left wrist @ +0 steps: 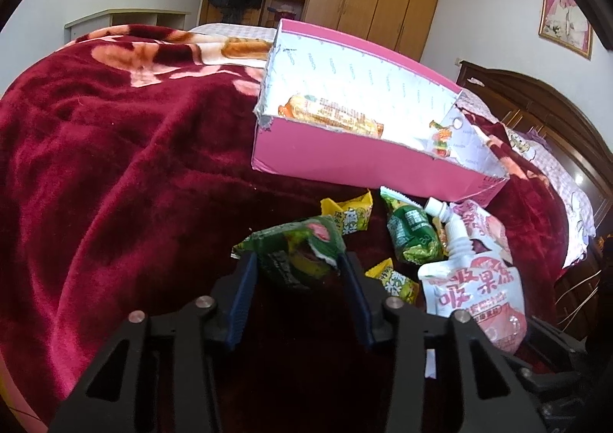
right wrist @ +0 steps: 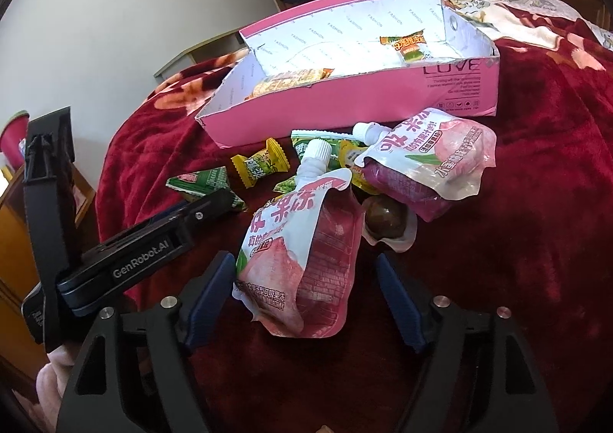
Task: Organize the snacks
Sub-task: 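Grasp a green snack packet with left tool while right tool grasps a pink jelly pouch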
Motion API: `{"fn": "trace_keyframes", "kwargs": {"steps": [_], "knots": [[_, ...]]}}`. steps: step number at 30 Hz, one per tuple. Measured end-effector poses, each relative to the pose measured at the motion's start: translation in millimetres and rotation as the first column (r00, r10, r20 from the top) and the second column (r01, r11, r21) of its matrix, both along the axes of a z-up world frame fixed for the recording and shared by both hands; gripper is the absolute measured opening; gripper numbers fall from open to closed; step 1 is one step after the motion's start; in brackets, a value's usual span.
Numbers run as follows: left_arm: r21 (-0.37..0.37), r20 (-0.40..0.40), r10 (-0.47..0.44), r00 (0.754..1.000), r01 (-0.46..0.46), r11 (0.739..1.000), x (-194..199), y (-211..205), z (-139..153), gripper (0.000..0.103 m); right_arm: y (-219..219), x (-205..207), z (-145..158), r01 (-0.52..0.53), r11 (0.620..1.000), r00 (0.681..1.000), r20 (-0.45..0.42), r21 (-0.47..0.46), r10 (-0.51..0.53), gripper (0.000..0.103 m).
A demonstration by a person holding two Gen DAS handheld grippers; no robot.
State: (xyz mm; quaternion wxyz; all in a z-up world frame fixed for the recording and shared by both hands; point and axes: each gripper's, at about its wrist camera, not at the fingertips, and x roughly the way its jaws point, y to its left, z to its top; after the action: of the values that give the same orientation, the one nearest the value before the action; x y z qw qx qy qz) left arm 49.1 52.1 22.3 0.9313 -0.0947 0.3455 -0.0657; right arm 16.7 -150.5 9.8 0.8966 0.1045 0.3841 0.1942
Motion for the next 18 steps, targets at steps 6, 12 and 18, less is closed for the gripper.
{"fn": "trace_keyframes", "kwargs": {"steps": [6, 12, 18], "knots": [[-0.006, 0.008, -0.006, 1.0, 0.006, 1.0, -5, 2, 5, 0.044, -4, -7, 5, 0.011, 1.0, 0.999, 0.03, -0.001, -0.011, 0.068], [-0.013, 0.021, 0.006, 1.0, -0.005, 1.0, -9, 5, 12, 0.044, -6, -16, 8, 0.022, 1.0, 0.998, 0.061, 0.003, -0.022, 0.065], [-0.009, 0.046, 0.015, 0.999, -0.015, 1.0, -18, 6, 24, 0.044, -10, -22, 19, 0.024, 0.999, 0.995, 0.099, 0.03, -0.027, 0.052]]}}
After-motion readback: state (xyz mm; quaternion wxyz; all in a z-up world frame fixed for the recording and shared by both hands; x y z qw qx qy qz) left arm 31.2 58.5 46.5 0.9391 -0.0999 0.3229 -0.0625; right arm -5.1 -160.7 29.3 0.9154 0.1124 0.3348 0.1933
